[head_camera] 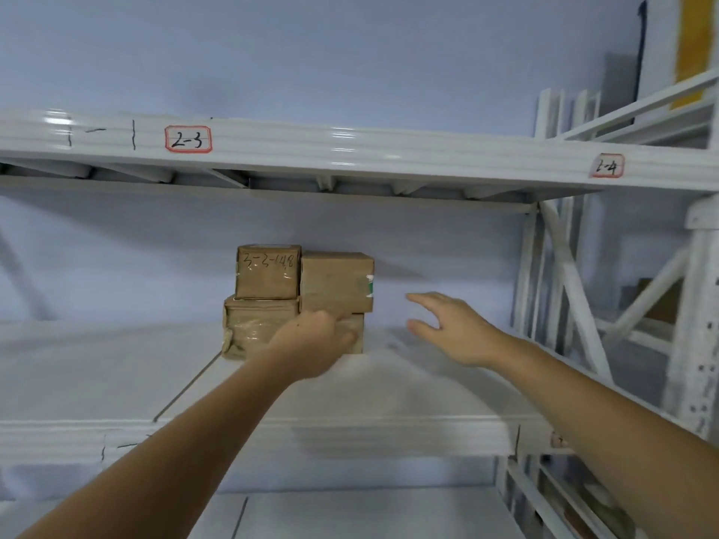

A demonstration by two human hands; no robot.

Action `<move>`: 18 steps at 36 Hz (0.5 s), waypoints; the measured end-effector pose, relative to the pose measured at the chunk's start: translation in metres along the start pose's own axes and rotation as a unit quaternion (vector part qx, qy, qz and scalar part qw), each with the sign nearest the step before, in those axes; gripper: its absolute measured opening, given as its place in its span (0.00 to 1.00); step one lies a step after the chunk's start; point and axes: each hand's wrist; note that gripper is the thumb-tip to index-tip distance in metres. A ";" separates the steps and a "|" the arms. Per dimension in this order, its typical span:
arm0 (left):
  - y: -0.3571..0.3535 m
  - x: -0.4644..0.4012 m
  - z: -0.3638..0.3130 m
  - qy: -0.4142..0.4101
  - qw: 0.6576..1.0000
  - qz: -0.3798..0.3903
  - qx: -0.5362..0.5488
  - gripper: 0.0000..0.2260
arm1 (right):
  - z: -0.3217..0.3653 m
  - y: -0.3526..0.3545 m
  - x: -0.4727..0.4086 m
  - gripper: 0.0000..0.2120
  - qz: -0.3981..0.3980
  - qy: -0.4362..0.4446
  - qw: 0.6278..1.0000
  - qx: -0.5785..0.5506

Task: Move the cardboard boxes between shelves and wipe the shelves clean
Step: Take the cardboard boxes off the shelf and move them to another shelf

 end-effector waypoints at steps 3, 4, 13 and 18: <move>-0.006 0.002 -0.035 -0.052 0.998 0.037 0.006 0.22 | -0.016 0.016 0.038 0.32 0.060 -0.012 0.994 0.093; -0.012 0.000 -0.045 -0.064 0.997 0.041 0.014 0.23 | -0.020 0.022 0.050 0.32 0.063 -0.022 0.993 0.101; -0.062 -0.002 -0.173 -0.189 0.980 0.057 0.025 0.26 | -0.086 0.087 0.176 0.29 0.083 -0.126 0.978 0.142; -0.092 0.021 -0.264 -0.234 0.968 0.072 0.056 0.24 | -0.135 0.131 0.273 0.28 0.076 -0.176 0.970 0.152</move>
Point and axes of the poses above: each hand's wrist, its own x-axis away from the middle knuckle, its own y-axis out of the back of the hand, z = x × y, and after that the axes turned 9 degrees about -y, right-handed
